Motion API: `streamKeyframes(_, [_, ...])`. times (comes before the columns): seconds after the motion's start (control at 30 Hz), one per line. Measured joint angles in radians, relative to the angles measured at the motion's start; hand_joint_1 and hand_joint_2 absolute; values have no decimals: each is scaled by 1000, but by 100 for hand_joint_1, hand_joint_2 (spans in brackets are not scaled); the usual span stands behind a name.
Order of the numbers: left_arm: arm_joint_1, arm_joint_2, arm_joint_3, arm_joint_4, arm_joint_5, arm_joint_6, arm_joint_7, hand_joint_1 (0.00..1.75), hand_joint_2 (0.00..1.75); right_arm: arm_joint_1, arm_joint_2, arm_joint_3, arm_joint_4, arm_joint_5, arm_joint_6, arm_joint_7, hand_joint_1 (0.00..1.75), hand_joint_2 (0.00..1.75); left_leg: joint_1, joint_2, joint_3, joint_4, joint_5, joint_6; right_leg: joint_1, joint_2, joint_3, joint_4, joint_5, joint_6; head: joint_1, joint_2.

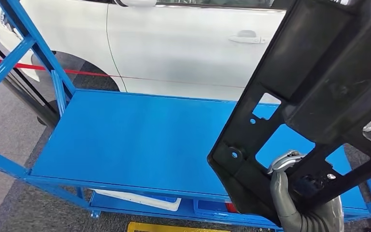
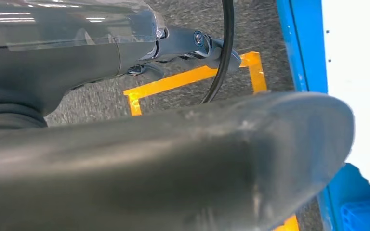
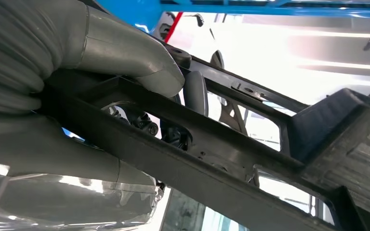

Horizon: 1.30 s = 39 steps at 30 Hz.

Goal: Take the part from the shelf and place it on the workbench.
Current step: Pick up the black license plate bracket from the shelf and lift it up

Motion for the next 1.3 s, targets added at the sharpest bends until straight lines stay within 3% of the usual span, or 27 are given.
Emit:
streamKeyframes(0.07, [-2, 0, -6, 0, 2, 4, 5, 0, 0, 0, 0, 3, -1, -4, -9, 8, 175, 175, 1, 2, -2, -3, 4, 4, -2, 1, -58, 124, -69, 2, 2, 0])
streamKeyframes(0.1, [-2, 0, -9, 1, 2, 6, 6, 0, 0, 0, 0, 5, -1, -6, -11, 12, 175, 175, 1, 2, -4, -2, 4, 4, -3, 1, -88, 185, -90, 5, 2, 0])
streamKeyframes(0.13, [-3, 0, -11, 1, 0, 9, 7, 0, 0, 1, 0, 6, -1, -7, -14, 16, 175, 175, 1, 3, -6, 0, 5, 3, -5, 0, -106, 219, -92, 7, 2, 0])
streamKeyframes(0.17, [-4, 0, -13, 2, -4, 12, 6, 0, 0, 2, 0, 7, -1, -9, -17, 18, 175, 175, 1, 2, -8, 2, 5, 2, -8, 0, -106, 217, -74, 9, 2, 0])
streamKeyframes(0.27, [-6, -1, -14, 3, -18, 17, 2, 0, 0, 4, 0, 8, -1, -13, -25, 19, 175, 175, 4, 1, -11, 10, 5, -4, -15, 0, -55, 110, 8, 13, 2, 0])
streamKeyframes(0.33, [-6, -1, -14, 4, -19, 17, 1, 0, 0, 4, 0, 8, -1, -14, -26, 19, 175, 175, 5, 1, -12, 11, 5, -4, -16, 0, -45, 90, 19, 14, 2, 0])
streamKeyframes(0.4, [-7, 0, -15, 4, -22, 17, 0, 0, 0, 4, 0, 8, -1, -14, -27, 19, 175, 175, 5, 0, -14, 16, 4, -9, -18, 0, -19, 36, 35, 15, 2, 0])
streamKeyframes(0.5, [-10, -1, -16, 7, -44, 15, -14, 0, 0, 10, 6, 8, -4, -15, -29, 18, 175, 175, 4, -4, -27, 29, 10, -42, -13, 6, -7, -28, 58, -15, 0, 0])
streamKeyframes(0.53, [-10, -1, -16, 8, -52, 14, -20, 0, 0, 13, 10, 8, -5, -16, -29, 17, 175, 175, 4, -4, -37, 44, -3, -53, -10, 7, -17, -28, 67, -30, -2, 0])
streamKeyframes(0.6, [-12, -1, -19, 12, -58, 12, -25, 0, 0, 15, 17, 8, -5, -20, -29, 16, 175, 175, 8, -1, -68, 128, -79, -61, -10, 1, -33, -30, 82, -47, -6, 0])
streamKeyframes(0.67, [-15, -1, -21, 15, -61, 8, -29, 0, 0, 17, 22, 7, -5, -23, -29, 16, 175, 175, 8, 1, -104, 255, -161, -68, -5, -4, -53, -28, 96, -53, -9, 0])
streamKeyframes(0.7, [-17, -1, -22, 17, -64, 6, -31, 0, 0, 18, 23, 7, -5, -24, -29, 16, 175, 175, 8, 1, -109, 296, -178, -68, -2, -6, -63, -25, 102, -53, -9, 0])
streamKeyframes(0.73, [-18, -1, -24, 19, -68, 4, -34, 0, 0, 19, 24, 7, -5, -25, -29, 16, 175, 175, 8, 1, -97, 304, -176, -67, 0, -7, -72, -22, 107, -54, -9, 0])
streamKeyframes(0.77, [-19, -1, -26, 21, -72, 2, -37, 0, 0, 20, 25, 6, -5, -25, -29, 15, 175, 175, 7, 1, -64, 268, -157, -63, 3, -8, -81, -19, 112, -53, -9, 0])
streamKeyframes(0.83, [-24, -1, -31, 25, -79, -1, -43, 0, 0, 21, 28, 5, -5, -25, -29, 14, 175, 175, 4, 1, 39, 118, -114, -48, 8, -8, -94, -13, 120, -50, -9, 0])
streamKeyframes(0.87, [-26, -1, -33, 27, -83, -3, -45, 0, 0, 21, 29, 5, -5, -25, -29, 14, 175, 175, 1, 1, 80, 53, -100, -41, 9, -8, -98, -12, 125, -47, -8, 0])
streamKeyframes(0.9, [-28, -1, -34, 28, -85, -3, -48, 0, 0, 21, 31, 5, -5, -25, -29, 13, 175, 175, -3, 1, 102, 13, -94, -36, 9, -8, -100, -13, 131, -42, -8, 0])
streamKeyframes(1.0, [-30, -1, -37, 33, -88, -4, -51, 0, 0, 21, 35, 3, -6, -25, -29, 12, 175, 175, -6, 3, 98, -11, -75, -24, 5, -9, -104, -16, 147, -23, -10, 0])
streamKeyframes(1.03, [-31, -2, -38, 36, -89, -4, -51, 0, 0, 22, 35, 3, -6, -25, -29, 11, 175, 175, -4, 5, 94, -20, -64, -17, 5, -8, -110, -9, 137, -17, -9, 0])
streamKeyframes(1.07, [-32, -2, -39, 38, -89, -5, -52, 0, 0, 23, 36, 2, -6, -25, -29, 11, 175, 175, -1, 7, 88, -28, -52, -9, 4, -6, -119, 12, 111, -13, -8, 0])
streamKeyframes(1.13, [-35, -3, -42, 45, -91, -9, -55, 0, 0, 24, 36, 1, -6, -24, -31, 10, 175, 175, 1, 12, 69, -34, -30, 0, 2, -2, -152, 105, 23, -6, -4, 0])
streamKeyframes(1.17, [-36, -3, -44, 48, -92, -11, -57, 0, 0, 24, 36, 1, -5, -23, -32, 9, 175, 175, 1, 13, 57, -32, -22, 1, 0, -1, -168, 165, -15, -2, -3, 0])
streamKeyframes(1.2, [-37, -3, -45, 52, -95, -14, -58, 0, 0, 24, 36, 0, -5, -22, -34, 9, 175, 175, 1, 15, 44, -28, -14, -1, -2, -1, -176, 212, -35, 2, -3, 0])
streamKeyframes(1.23, [-38, -3, -46, 56, -97, -15, -59, 0, 0, 24, 36, -1, -5, -21, -35, 9, 175, 175, 1, 16, 31, -23, -8, -3, -5, -1, -171, 233, -33, 6, -3, 0])
streamKeyframes(1.27, [-39, -3, -47, 59, -100, -17, -60, 0, 0, 24, 36, -1, -5, -20, -37, 8, 175, 175, 2, 16, 17, -16, -3, -6, -8, -2, -148, 218, -14, 9, -3, 0])
streamKeyframes(1.3, [-40, -3, -48, 62, -102, -17, -61, 0, 0, 24, 37, -2, -5, -20, -39, 8, 175, 175, 4, 16, 3, -6, 0, -9, -12, -2, -108, 167, 15, 12, -3, 0])
